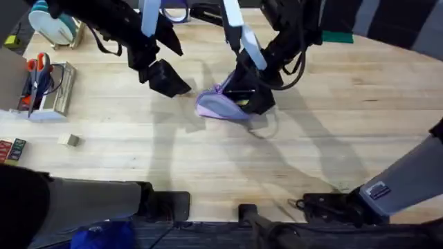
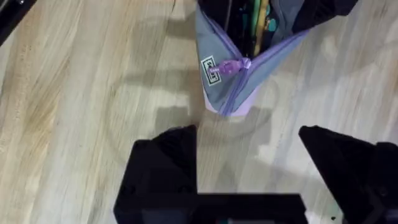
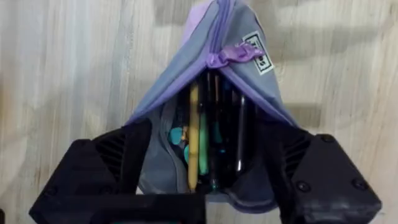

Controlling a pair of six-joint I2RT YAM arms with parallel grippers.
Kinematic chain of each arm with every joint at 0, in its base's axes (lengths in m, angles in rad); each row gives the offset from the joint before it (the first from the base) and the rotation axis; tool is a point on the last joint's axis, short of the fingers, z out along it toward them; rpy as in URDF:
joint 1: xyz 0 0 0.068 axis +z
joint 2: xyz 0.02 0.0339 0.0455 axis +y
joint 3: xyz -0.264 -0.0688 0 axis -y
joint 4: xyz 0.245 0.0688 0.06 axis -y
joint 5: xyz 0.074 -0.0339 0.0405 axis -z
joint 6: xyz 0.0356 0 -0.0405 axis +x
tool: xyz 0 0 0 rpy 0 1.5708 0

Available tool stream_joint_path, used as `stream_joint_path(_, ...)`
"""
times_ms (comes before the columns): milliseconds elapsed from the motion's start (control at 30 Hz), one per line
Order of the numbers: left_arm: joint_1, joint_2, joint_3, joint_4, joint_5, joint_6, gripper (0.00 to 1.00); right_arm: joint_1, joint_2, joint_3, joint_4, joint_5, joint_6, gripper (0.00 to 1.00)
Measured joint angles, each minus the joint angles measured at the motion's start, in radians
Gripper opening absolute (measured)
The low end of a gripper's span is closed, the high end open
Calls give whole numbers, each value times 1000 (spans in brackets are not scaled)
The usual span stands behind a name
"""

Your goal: Unzip the bag, pick up the pens from the table one at a time and place them inside, then zip the bag closed.

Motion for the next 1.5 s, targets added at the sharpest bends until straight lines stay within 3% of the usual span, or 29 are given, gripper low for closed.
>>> stream_joint_path(433,0,0,0,0,0,0,993,0,0,0,0,1,45,995)
stream_joint_path(667,0,0,0,5,0,0,993,0,-18,15,-9,3,217,996)
stream_joint_path(767,0,0,0,27,0,0,993,2,-86,69,-29,2,326,996)
stream_joint_path(800,0,0,0,37,0,5,993,2,-129,122,-30,1,421,996)
stream_joint_path(1000,5,0,0,35,0,57,993,2,-142,142,-35,-1,525,996)
stream_joint_path(1200,81,0,0,11,20,110,993,2,-142,143,-38,-1,568,995)
stream_joint_path(1500,219,0,0,-31,154,210,993,2,-142,172,-40,-1,645,996)
